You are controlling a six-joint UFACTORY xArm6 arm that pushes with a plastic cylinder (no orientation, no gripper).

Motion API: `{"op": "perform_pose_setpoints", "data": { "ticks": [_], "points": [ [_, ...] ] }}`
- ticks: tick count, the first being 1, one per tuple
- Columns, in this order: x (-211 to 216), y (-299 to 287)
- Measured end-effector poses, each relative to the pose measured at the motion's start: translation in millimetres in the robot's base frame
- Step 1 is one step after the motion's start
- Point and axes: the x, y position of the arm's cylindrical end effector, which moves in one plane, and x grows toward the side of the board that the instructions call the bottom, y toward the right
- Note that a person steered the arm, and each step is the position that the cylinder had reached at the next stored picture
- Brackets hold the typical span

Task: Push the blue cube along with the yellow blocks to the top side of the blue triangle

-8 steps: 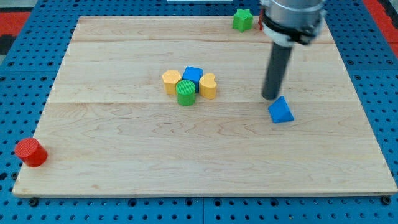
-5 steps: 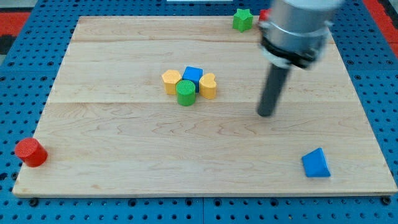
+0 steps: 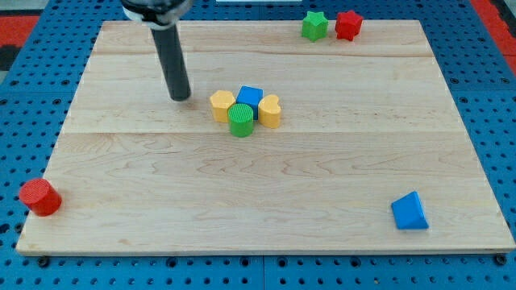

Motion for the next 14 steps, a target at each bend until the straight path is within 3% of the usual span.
{"op": "perform_pose_setpoints", "data": {
  "ticks": [1,2,3,4,5,7,8,9,10,13,14],
  "points": [
    [9.8,78.2],
    [-3.0,89.2],
    [-3.3,143.8],
    [21.1,212.0],
    [40.5,245.1],
    [28.6,260.2],
    [0.6,304.7],
    [-15.9,227.4],
    [25.2,224.2],
    [-49.5,220.1],
    [-43.8,164.1]
  ]
}}
